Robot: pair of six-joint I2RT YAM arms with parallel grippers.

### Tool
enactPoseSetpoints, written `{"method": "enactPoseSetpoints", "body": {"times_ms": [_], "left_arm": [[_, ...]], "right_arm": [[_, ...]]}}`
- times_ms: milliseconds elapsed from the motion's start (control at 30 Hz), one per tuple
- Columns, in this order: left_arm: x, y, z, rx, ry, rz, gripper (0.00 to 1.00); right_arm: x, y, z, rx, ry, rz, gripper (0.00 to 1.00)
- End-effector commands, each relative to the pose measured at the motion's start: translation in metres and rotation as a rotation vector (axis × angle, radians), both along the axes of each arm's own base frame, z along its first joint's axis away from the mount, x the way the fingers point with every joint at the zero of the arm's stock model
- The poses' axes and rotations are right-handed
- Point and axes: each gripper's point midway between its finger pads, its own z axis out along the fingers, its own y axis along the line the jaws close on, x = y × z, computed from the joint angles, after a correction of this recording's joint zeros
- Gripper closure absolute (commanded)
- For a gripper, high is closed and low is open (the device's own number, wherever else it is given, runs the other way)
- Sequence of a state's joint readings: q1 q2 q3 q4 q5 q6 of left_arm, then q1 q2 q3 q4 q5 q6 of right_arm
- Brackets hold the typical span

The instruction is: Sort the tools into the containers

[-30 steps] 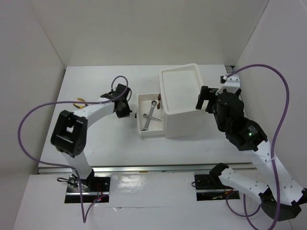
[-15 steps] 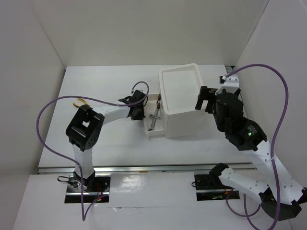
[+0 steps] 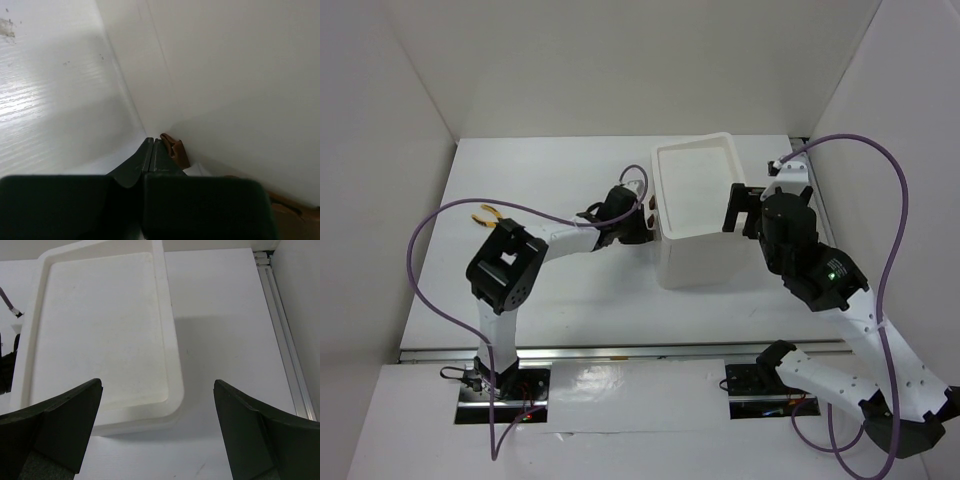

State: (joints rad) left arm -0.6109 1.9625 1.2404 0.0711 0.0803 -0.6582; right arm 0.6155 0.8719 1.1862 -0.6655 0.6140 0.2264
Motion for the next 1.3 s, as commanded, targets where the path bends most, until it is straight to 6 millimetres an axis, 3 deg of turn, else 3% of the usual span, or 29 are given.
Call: {"method": "enactPoseSetpoints", "body": {"times_ms": [0, 33, 100, 167, 200, 267, 367, 400, 433, 467, 533, 600, 633, 667, 733, 867, 1100, 1233, 1267], "left_arm": [[0.006, -0.042, 0.036, -0.173, -0.08, -0.118, 0.95], [0.006, -0.036, 0.025, -0.148, -0.04, -0.107, 0.95], [0.016, -0.018, 0.023, -0.087, 0.007, -0.002, 0.95], [0.018, -0.006, 0.027, -0.081, 0.001, 0.025, 0.95], [0.014, 0.008, 0.018, -0.09, 0.023, 0.042, 0.93], [0.017, 0.024, 0.031, -0.134, 0.032, 0.099, 0.92], [0.016, 0.088, 0.021, -0.029, 0.158, 0.362, 0.92], [0.021, 0.123, 0.024, 0.071, 0.151, 0.513, 0.91], [0.004, 0.16, 0.027, 0.156, 0.208, 0.601, 0.88], [0.0, 0.181, 0.032, 0.198, 0.207, 0.662, 0.85], [-0.003, 0.234, 0.054, 0.255, 0.185, 0.799, 0.68], [-0.014, 0.267, 0.061, 0.289, 0.233, 0.872, 0.52], [-0.014, 0.296, 0.065, 0.285, 0.248, 0.923, 0.49], [-0.014, 0.307, 0.073, 0.277, 0.234, 0.935, 0.37], [-0.018, 0.342, 0.072, 0.273, 0.253, 1.007, 0.27], [-0.015, 0.38, 0.055, 0.237, 0.33, 1.113, 0.23], [0.006, 0.413, 0.011, 0.196, 0.487, 1.304, 0.21], [0.024, 0.437, 0.006, 0.153, 0.486, 1.354, 0.24], [0.034, 0.444, 0.013, 0.139, 0.462, 1.365, 0.25]], "right_arm": [[0.003, 0.004, 0.0, -0.001, -0.008, 0.006, 0.0], [0.003, 0.004, 0.0, -0.001, -0.008, 0.006, 0.0], [0.003, 0.002, 0.0, -0.004, -0.01, -0.002, 0.0], [0.005, 0.003, 0.002, -0.004, -0.01, -0.002, 0.0], [0.007, 0.003, -0.001, -0.015, -0.001, -0.012, 0.0], [0.009, 0.005, 0.0, -0.016, 0.001, -0.012, 0.0], [0.012, 0.007, -0.004, -0.03, 0.02, -0.012, 0.0], [0.014, 0.006, -0.005, -0.042, 0.029, -0.023, 0.0], [0.014, 0.006, -0.005, -0.042, 0.029, -0.023, 0.0], [0.013, 0.007, -0.005, -0.039, 0.031, -0.015, 0.0], [0.013, 0.007, -0.001, -0.027, 0.014, -0.015, 0.0], [0.014, 0.01, 0.001, -0.017, 0.007, -0.004, 0.0], [0.011, 0.01, 0.009, -0.024, -0.009, 0.02, 0.0], [0.007, 0.013, 0.016, 0.0, -0.033, 0.046, 0.0], [-0.002, 0.019, 0.039, 0.054, -0.113, 0.118, 0.0], [-0.013, 0.028, 0.059, 0.086, -0.139, 0.205, 0.0], [-0.017, 0.051, 0.04, 0.075, -0.084, 0.326, 0.0], [-0.02, 0.057, 0.026, 0.064, -0.065, 0.331, 0.0], [-0.019, 0.054, 0.027, 0.054, -0.071, 0.307, 0.0]]}}
